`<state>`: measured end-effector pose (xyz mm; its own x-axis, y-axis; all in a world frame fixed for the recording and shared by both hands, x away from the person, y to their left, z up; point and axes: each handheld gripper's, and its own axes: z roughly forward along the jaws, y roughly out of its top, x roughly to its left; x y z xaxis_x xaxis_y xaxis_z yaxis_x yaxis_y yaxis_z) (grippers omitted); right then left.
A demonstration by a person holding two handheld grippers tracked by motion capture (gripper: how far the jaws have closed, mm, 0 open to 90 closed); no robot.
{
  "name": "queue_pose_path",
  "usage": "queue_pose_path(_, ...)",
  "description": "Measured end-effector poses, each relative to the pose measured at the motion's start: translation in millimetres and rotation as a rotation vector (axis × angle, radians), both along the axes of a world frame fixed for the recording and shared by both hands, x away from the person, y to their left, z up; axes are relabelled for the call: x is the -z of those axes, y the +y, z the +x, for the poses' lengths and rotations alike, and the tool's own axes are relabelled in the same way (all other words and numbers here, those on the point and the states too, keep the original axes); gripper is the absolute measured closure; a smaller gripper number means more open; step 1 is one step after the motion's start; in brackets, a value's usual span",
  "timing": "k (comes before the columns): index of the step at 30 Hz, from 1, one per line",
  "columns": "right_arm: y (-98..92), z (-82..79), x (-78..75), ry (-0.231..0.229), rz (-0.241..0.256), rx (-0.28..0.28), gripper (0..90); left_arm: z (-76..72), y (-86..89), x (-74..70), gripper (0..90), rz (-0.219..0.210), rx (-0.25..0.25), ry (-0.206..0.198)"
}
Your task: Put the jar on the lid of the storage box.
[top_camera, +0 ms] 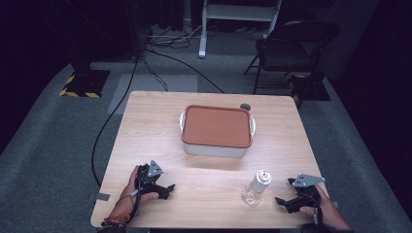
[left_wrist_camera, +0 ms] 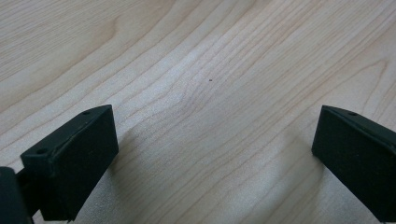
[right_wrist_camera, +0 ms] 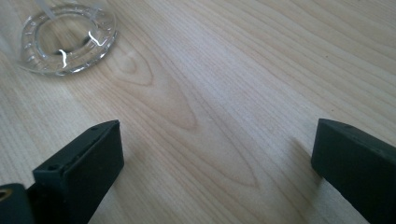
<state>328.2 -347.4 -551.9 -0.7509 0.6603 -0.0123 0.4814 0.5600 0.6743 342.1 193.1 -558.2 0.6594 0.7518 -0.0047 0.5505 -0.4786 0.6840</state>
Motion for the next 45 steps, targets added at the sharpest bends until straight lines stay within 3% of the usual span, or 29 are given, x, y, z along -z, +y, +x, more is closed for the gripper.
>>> queue_pose_path(10, 3.5, -5.9, -12.6, -0.041, 0.011, -0.007, 2.3, 0.0, 0.0, 0.0, 0.2, 0.0, 0.0, 0.0)
queue_pose_path(18, 11.9, -13.4, -23.4, -0.067, 0.036, -0.048, 2.3, 0.0, 0.0, 0.0, 0.2, 0.0, 0.0, 0.0)
queue_pose_path(36, 29.8, -21.9, -38.8, -0.08, 0.096, -0.101, 2.5, -0.1, 0.0, -0.1, 0.2, 0.001, 0.003, 0.0)
queue_pose_path(45, 39.0, -23.0, -41.4, -0.081, 0.118, -0.094, 2.4, -0.1, -0.1, -0.1, 0.2, 0.001, 0.004, 0.0)
